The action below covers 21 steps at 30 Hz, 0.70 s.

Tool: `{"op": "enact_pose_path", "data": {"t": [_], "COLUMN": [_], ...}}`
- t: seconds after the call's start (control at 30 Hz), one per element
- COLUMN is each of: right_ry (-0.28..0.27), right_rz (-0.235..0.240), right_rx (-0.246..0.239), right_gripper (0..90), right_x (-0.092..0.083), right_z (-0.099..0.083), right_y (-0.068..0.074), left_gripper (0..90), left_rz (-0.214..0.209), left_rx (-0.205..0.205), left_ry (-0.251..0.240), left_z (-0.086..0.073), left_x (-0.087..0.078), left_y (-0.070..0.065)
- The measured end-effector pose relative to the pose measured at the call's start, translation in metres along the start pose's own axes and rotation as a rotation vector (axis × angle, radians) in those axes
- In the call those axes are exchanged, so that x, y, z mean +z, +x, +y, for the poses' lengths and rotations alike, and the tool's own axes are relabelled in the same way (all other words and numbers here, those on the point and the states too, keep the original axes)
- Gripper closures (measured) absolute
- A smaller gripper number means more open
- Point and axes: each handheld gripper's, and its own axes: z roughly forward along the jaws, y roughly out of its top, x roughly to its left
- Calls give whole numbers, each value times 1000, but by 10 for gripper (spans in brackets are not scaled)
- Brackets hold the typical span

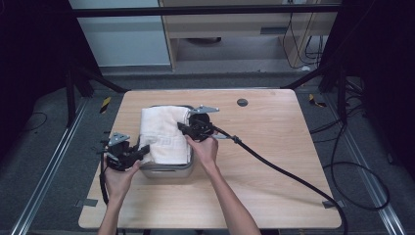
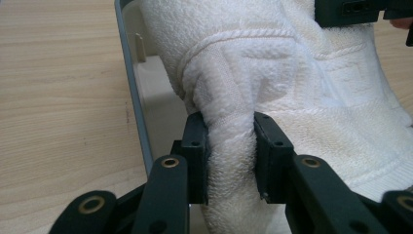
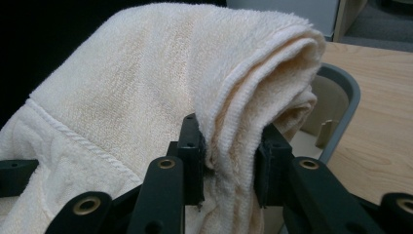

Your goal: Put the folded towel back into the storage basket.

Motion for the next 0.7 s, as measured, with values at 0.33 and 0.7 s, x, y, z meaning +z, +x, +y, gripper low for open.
{"op": "enact_pose_path", "data": {"t": [0.33,0.7], "right_ry": [36,77], "right_rz": [-26,-45], "right_rx": [-14,-28], "right_gripper": [697,689], "right_x": [11,18], "right_z": [-11,-19], "right_y": [0,-1], "left_gripper": [692,690], "left_rz": [12,26], "left_rx": [2,10], "left_ry": [46,88], "left_z": [-6,-9], "left_x": [11,19], "left_y": [2,2]}}
